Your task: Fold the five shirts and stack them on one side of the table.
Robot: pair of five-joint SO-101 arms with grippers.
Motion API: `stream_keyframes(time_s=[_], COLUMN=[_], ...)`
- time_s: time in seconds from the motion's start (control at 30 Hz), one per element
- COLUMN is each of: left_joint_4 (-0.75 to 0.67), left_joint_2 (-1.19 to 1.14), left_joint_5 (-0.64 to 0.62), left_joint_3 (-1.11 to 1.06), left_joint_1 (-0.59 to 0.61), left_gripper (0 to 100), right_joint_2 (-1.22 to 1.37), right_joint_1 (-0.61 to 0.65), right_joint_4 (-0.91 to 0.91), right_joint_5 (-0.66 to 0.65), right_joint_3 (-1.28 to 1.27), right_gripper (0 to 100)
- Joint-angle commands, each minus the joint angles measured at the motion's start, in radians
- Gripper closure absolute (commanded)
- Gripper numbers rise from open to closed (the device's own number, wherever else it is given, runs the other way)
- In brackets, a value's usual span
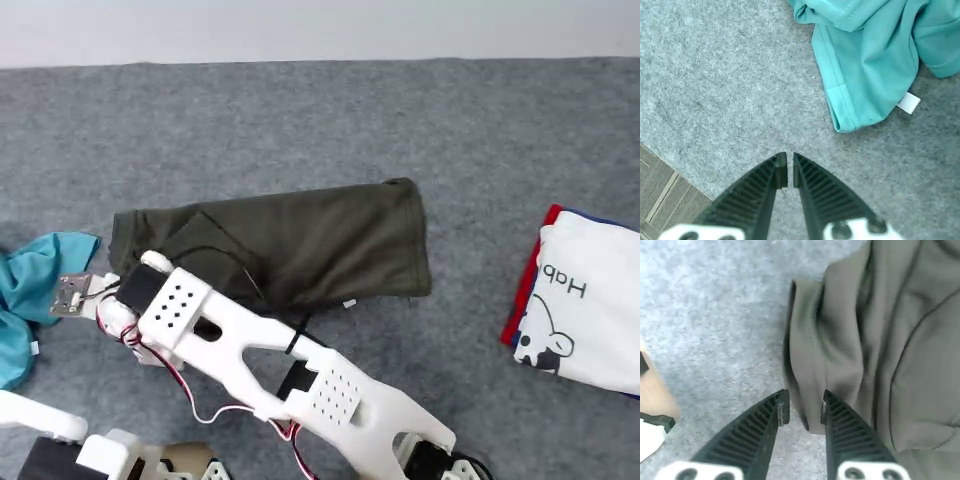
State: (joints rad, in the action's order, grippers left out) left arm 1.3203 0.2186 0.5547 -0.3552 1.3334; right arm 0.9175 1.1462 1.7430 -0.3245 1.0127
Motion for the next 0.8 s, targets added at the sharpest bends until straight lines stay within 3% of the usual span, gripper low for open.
stream_keyframes(time_s=[0.0, 0.53, 0.77], left_joint_4=[0.005, 0.005, 0.005], left_joint_2=[0.037, 0.037, 0.037], left_joint_5=[-0.008, -0.008, -0.008], left_joint_3=[0.036, 0.036, 0.036], left_joint_1=[-0.002, -0.002, 0.005], left_gripper=[96, 96, 96], right_joint_2=[0.015, 0.067, 0.163], right_joint_1=[0.012, 0.050, -0.001], right_joint_4=[-0.021, 0.027, -0.016], right_joint_5=[0.008, 0.035, 0.034], right_joint_3=[0.008, 0.063, 0.069], right_gripper=[87.6, 82.0, 82.1])
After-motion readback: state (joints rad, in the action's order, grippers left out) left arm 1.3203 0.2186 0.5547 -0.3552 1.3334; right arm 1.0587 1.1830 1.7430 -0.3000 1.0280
